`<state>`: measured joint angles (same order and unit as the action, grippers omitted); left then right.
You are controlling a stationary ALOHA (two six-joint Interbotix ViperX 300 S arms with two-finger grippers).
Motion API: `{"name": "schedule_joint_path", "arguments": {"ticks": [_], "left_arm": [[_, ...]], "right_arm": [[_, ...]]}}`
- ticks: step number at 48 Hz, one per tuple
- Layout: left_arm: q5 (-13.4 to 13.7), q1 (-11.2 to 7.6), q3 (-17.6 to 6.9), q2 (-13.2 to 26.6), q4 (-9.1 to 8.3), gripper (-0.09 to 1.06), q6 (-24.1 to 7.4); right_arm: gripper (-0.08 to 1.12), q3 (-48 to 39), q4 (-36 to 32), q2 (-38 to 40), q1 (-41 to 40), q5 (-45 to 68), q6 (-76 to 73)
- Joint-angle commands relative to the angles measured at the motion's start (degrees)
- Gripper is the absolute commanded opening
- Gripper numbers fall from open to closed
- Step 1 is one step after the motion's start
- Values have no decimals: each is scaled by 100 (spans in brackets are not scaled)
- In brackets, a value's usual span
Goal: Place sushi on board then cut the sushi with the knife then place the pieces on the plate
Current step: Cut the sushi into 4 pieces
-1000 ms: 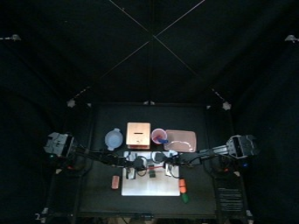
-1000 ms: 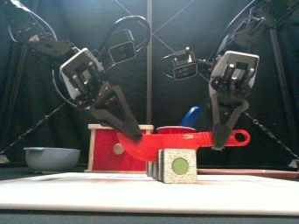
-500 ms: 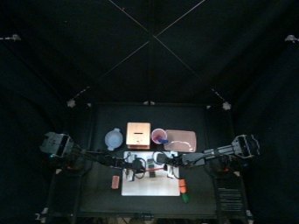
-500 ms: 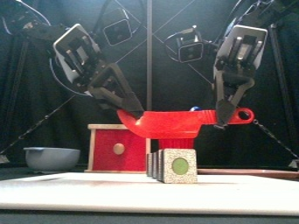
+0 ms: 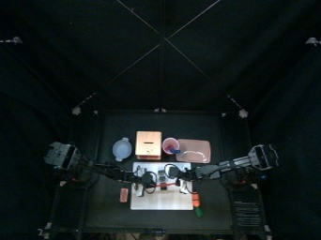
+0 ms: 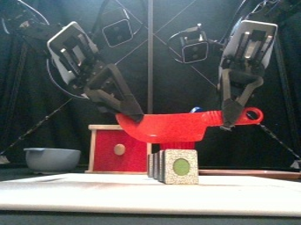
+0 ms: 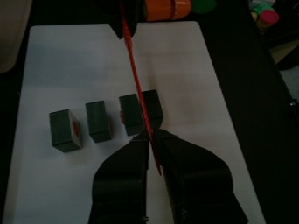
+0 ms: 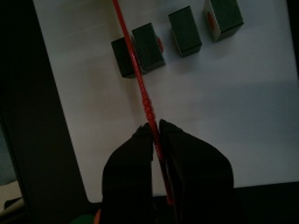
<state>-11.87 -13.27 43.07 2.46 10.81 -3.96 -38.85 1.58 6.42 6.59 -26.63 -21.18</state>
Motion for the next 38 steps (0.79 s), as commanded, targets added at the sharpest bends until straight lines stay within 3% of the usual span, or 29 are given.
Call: {"name": "schedule_joint_path", "arguments": {"ticks": [1, 38], "left_arm": [[-35, -158, -114, -18, 35, 53, 0], [-35, -158, -114, 123, 35, 53, 9]], "right_arm": [[33, 35, 18, 62, -35, 26, -70], [33, 35, 18, -158, -35, 26, -70]]}}
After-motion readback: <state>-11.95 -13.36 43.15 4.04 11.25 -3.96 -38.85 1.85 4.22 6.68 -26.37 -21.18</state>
